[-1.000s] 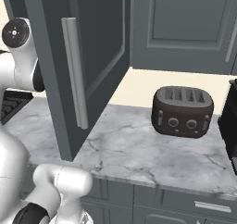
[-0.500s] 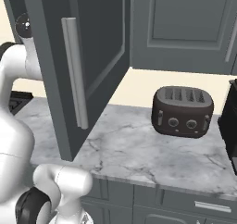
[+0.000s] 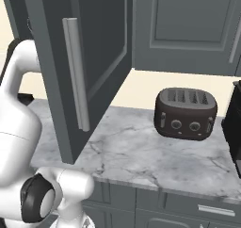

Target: Retrieve the shaker from the cabinet and place it next the steak on a plate on the dining table.

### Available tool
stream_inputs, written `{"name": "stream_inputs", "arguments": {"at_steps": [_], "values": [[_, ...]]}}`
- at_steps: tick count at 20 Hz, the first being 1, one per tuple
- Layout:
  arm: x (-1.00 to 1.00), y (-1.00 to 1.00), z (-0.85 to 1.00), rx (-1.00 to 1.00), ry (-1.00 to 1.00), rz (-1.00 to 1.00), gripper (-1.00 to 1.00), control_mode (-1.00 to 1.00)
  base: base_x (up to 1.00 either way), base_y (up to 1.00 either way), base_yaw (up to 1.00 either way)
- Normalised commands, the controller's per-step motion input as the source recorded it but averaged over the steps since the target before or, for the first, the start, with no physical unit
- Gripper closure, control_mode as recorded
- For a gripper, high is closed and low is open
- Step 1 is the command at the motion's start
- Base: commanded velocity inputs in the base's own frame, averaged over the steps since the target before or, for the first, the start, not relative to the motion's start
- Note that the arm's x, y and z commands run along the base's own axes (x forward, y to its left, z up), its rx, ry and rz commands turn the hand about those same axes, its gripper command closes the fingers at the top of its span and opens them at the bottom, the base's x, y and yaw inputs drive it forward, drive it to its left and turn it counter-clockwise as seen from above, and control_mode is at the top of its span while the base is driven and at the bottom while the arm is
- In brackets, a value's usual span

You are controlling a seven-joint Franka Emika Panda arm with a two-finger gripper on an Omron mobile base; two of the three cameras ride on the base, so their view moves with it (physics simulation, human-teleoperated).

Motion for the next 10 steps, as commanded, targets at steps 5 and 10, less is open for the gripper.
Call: {"name": "stream_inputs", "arguments": {"at_steps": [5,10], "values": [[0.40,0.04,0.00,0.00,0.00,0.00,-1.00,-1.00,0.00,0.00,0.00],[0.36,0.03,0.00,0.00,0.00,0.00,-1.00,-1.00,0.00,0.00,0.00]]}}
